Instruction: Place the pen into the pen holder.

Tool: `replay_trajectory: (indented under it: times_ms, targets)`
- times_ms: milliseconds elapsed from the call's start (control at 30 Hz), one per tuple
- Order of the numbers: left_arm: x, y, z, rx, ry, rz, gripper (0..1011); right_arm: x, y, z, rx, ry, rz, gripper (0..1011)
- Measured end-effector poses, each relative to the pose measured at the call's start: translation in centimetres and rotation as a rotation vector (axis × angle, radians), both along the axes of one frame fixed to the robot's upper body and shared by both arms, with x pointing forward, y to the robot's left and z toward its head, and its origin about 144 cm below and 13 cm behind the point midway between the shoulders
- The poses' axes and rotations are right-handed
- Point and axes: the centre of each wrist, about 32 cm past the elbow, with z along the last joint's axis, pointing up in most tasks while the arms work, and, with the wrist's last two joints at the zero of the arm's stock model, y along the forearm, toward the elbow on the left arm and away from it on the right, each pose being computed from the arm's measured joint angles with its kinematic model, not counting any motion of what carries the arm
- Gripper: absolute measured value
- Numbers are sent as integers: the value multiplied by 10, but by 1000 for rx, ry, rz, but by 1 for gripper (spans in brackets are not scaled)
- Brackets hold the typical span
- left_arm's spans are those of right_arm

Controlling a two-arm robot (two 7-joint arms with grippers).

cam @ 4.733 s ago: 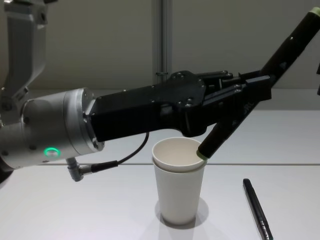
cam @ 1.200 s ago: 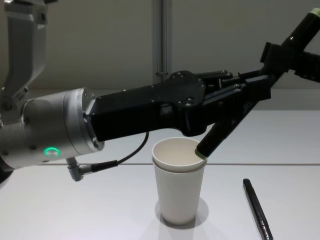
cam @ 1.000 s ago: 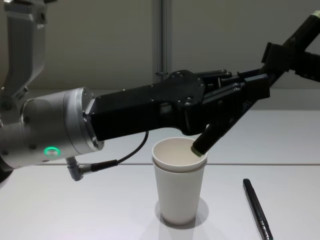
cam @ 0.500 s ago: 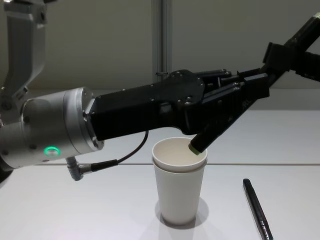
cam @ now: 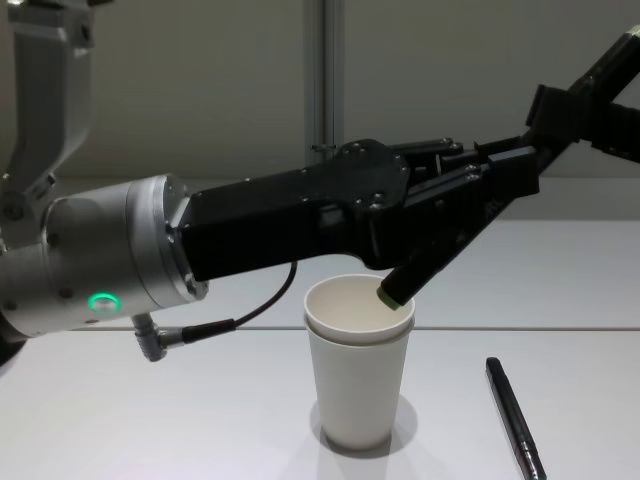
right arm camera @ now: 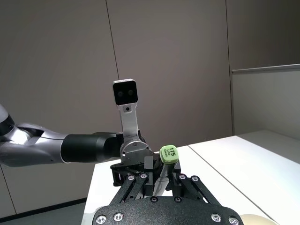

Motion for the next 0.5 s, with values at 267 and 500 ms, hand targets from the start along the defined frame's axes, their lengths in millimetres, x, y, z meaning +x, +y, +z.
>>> replay_trajectory:
  times_ms: [267, 500]
  targets:
    - [0, 0, 0, 0, 0, 0, 185, 0, 0, 0, 0, 0, 0, 208]
    - [0, 0, 0, 1, -1, -5, 328, 0, 0, 0, 1, 1, -5, 206]
